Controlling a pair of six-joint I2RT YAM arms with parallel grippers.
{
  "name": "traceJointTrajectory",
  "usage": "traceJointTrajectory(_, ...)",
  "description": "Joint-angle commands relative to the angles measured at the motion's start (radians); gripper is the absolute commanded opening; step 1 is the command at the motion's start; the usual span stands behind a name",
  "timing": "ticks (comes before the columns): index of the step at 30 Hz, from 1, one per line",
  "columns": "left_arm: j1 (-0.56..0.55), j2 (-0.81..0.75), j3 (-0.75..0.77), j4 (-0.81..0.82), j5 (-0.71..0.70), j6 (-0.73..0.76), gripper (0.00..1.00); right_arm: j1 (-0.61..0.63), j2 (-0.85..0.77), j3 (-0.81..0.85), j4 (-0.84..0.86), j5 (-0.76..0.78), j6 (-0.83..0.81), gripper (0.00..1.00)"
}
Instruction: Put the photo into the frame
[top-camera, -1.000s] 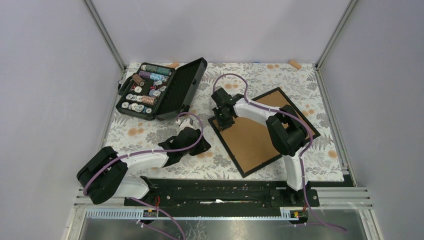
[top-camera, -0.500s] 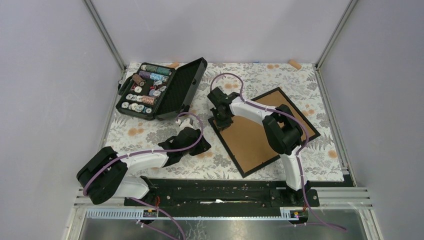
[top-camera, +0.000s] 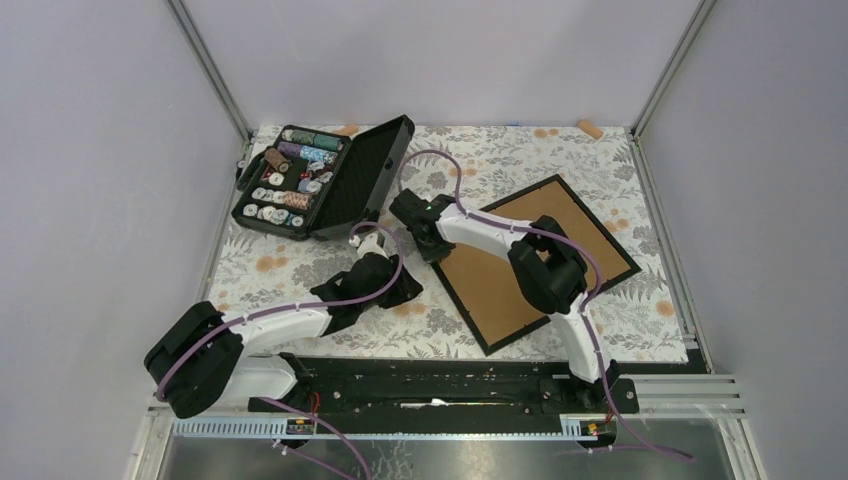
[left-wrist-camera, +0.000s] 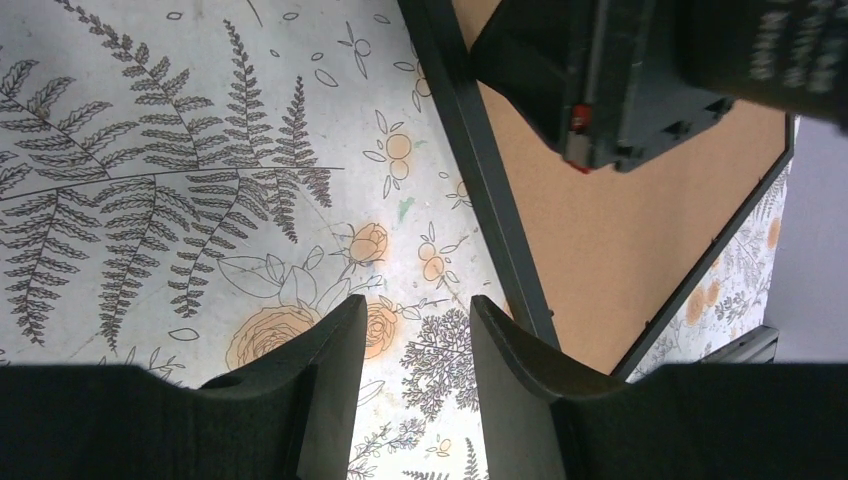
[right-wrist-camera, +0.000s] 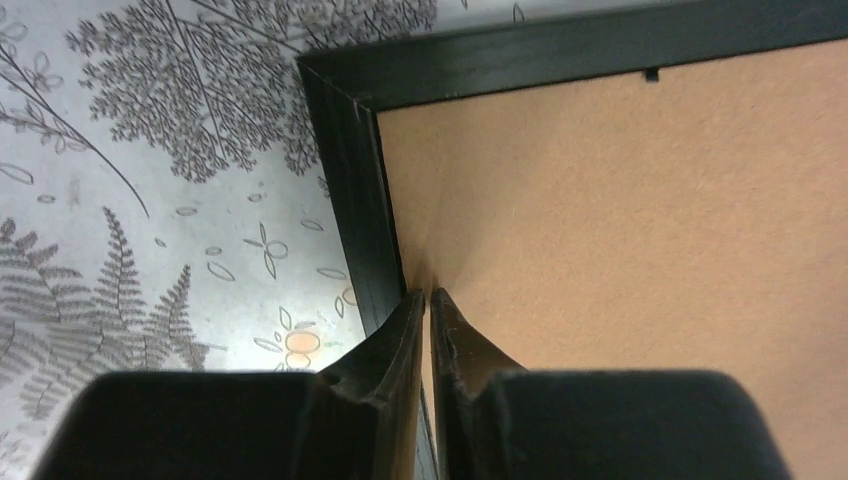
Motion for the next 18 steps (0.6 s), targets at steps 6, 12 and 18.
traceJointTrajectory(6,-0.001,-0.085,-0.013,-0.009,-0.009,0.033,0.47,-0.017,0.086,-0.002,-0.116,0.156,-0.063,0.20)
traceJointTrajectory(12,-0.001,-0.209,-0.026,-0.066,-0.010,0.067,0.51,-0.070,-0.198,0.102,-0.137,0.009,0.033,0.70)
traceJointTrajectory(18,-0.001,-0.324,0.022,-0.170,0.089,0.160,0.63,-0.141,-0.439,-0.163,-0.110,0.011,0.119,1.00)
